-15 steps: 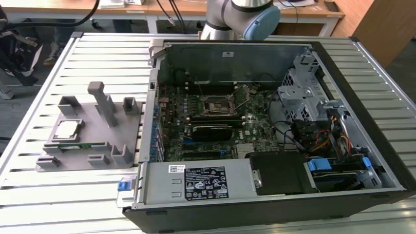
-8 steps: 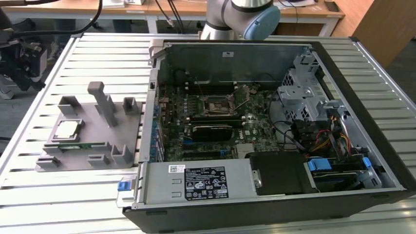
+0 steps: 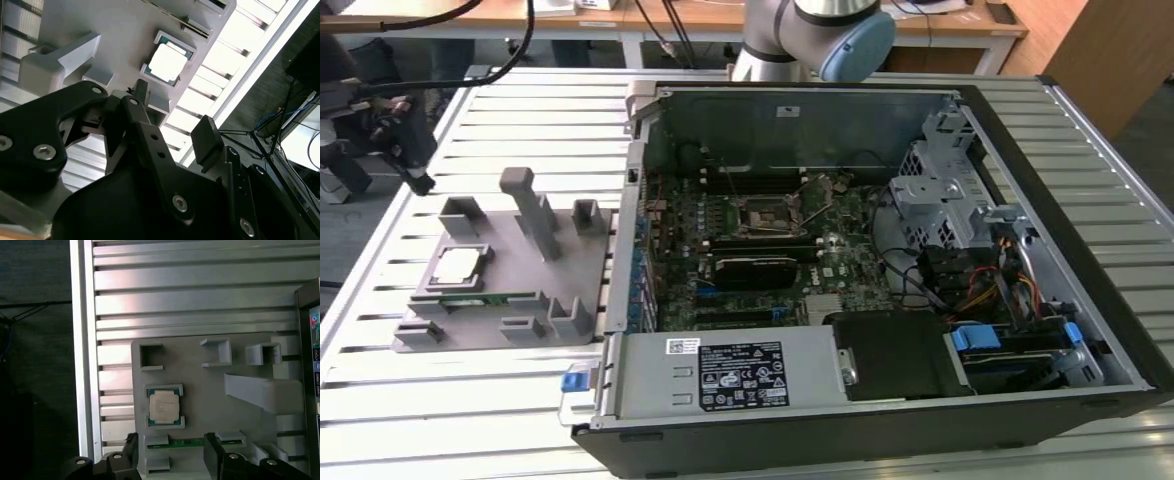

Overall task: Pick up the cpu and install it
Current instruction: 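Pick up the cpu and move it towards the insertion slot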

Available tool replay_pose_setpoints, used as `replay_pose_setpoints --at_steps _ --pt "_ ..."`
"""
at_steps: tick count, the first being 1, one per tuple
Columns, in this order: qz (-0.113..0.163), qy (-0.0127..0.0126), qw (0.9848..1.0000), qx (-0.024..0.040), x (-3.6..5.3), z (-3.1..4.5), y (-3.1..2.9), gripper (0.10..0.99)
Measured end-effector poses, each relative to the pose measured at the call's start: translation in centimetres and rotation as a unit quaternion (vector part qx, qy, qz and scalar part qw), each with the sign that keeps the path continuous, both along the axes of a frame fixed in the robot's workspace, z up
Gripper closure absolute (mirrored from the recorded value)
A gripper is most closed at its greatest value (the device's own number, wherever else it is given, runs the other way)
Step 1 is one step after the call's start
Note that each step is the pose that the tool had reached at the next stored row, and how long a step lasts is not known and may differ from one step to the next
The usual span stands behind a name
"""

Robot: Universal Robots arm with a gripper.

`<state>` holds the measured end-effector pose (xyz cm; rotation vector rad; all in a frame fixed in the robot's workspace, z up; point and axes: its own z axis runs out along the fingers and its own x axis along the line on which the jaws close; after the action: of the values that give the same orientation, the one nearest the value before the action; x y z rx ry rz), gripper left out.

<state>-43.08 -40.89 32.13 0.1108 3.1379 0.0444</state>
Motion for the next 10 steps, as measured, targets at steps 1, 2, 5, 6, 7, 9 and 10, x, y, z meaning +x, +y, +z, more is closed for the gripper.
replay_pose_setpoints --at_steps 1,2,5,6,7,9,10 --pt "0.001 0.0000 1.0000 0.0000 0.00 -0.20 0.00 0.443" --pt "0.002 -0.0001 1.0000 0.0000 0.00 -0.38 0.00 0.443" --pt "0.015 0.0000 0.9999 0.0002 0.00 -0.91 0.00 0.380" --pt "0.018 0.0000 0.9998 0.0002 0.00 -1.10 0.00 0.380" --pt "0.018 -0.0001 0.9998 0.0003 0.00 -1.29 0.00 0.380" --pt "0.019 0.0000 0.9998 0.0003 -0.04 -1.65 0.00 0.380" --pt "0.018 0.0000 0.9998 0.0003 -0.08 -1.83 0.02 0.380"
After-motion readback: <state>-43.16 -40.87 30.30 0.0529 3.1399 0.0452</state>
